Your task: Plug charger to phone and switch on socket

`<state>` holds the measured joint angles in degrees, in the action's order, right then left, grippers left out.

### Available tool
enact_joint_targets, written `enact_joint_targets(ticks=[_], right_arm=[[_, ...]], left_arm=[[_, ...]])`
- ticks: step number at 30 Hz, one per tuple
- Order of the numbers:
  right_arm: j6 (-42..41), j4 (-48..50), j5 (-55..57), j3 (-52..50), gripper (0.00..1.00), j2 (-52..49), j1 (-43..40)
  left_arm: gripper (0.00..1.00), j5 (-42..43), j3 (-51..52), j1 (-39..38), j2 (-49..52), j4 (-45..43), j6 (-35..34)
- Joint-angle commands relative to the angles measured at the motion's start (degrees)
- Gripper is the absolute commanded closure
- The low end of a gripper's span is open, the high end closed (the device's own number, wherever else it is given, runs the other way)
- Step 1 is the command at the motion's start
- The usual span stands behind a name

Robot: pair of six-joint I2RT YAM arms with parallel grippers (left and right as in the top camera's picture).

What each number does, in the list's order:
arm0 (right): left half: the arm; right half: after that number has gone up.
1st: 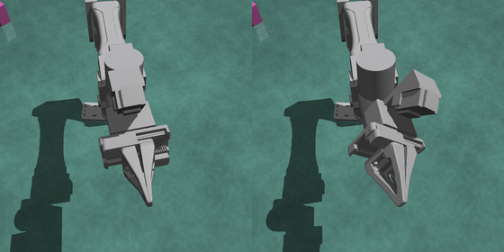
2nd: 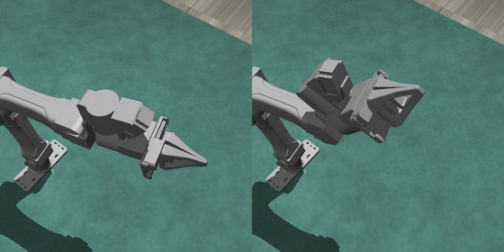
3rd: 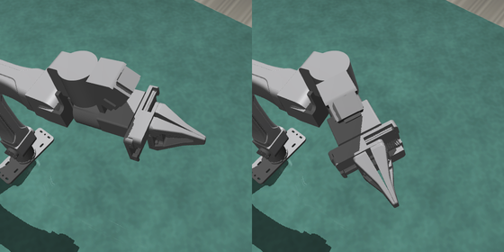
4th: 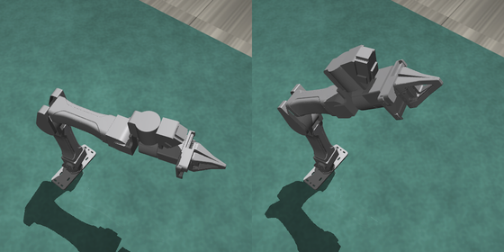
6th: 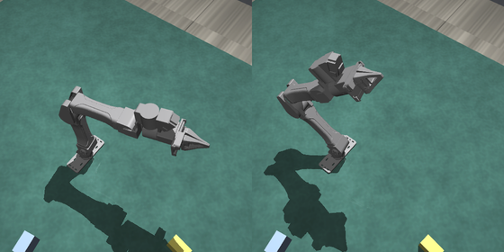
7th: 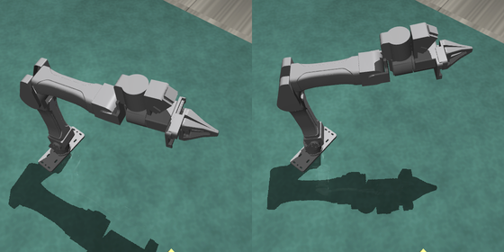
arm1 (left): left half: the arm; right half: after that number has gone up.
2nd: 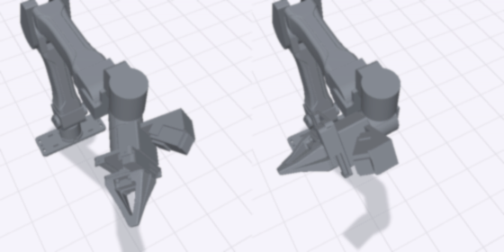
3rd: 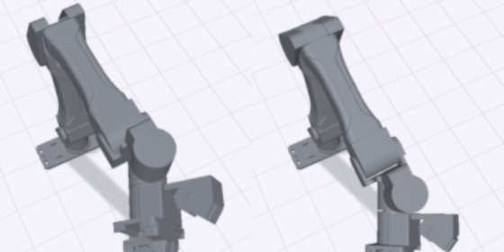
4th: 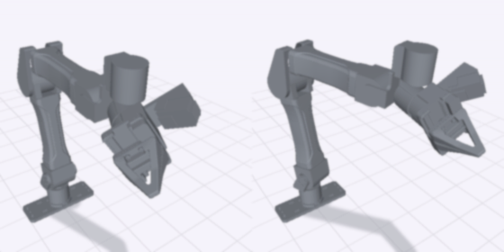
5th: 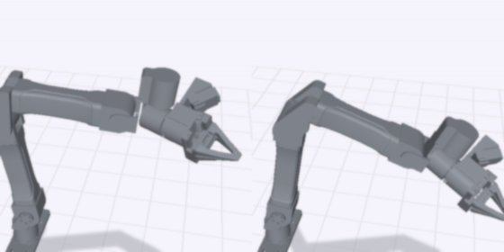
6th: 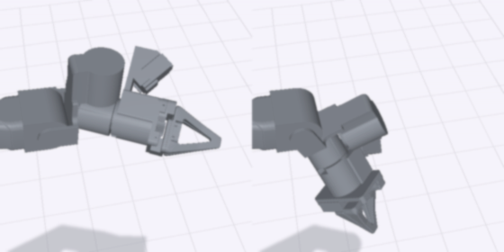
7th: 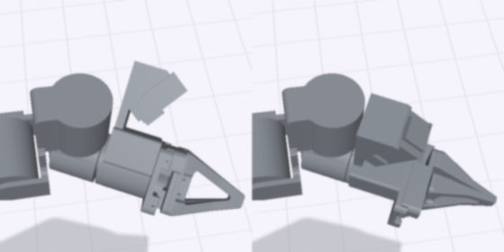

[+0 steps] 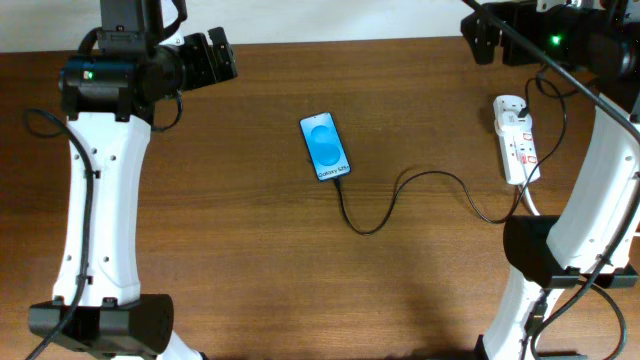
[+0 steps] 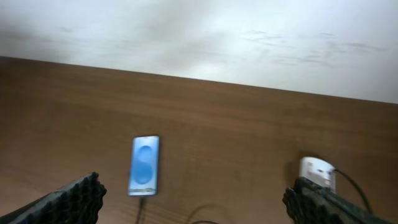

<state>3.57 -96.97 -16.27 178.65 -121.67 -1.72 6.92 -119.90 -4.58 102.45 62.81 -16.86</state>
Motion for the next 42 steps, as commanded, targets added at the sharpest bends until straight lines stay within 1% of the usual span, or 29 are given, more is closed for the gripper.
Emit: enact_joint_targets(ticks=[1, 7, 12, 16, 18, 24, 32, 36, 37, 42], right_arm=[[0.55, 0.59, 5.42, -1.46, 0.02, 0.79, 0.24], [0.55, 7.98, 5.40, -7.34, 0.02, 1.88, 1.05], [0.74, 18.34, 5.66, -17.42, 0.02, 5.81, 2.14], [0.90, 30.21, 5.66, -31.10, 0.02, 13.07, 2.14], [2.78, 34.77, 5.62, -37.18, 0.02, 16.76, 2.12], [8.13, 43.04, 5.62, -52.06, 0.02, 27.63, 1.97], [8.26, 56.65, 6.49, -70.86, 0.02, 40.70, 1.97], [8.24, 64.89, 6.47, -82.14, 0.02, 48.24, 1.97], [8.22, 69.85, 6.45, -88.59, 0.02, 52.59, 1.97], [8.20, 85.57, 6.43, -108.00, 0.02, 65.70, 1.97]], left_arm=[[0.01, 0.37, -0.59, 0.24, -0.26, -0.07, 0.70], [0.01, 0.37, -0.59, 0.24, -0.26, -0.07, 0.68], [0.01, 0.37, -0.59, 0.24, -0.26, -0.07, 0.70], [0.01, 0.37, -0.59, 0.24, -0.26, -0.07, 0.70], [0.01, 0.37, -0.59, 0.24, -0.26, -0.07, 0.68], [0.01, 0.37, -0.59, 0.24, -0.26, -0.07, 0.68], [0.01, 0.37, -0.59, 0.24, -0.26, -0.07, 0.68], [0.01, 0.37, -0.59, 0.24, -0.26, -0.07, 0.70], [0.01, 0.37, -0.59, 0.24, -0.26, -0.07, 0.68], [0.01, 0.37, -0.59, 0.24, -0.26, -0.07, 0.70]])
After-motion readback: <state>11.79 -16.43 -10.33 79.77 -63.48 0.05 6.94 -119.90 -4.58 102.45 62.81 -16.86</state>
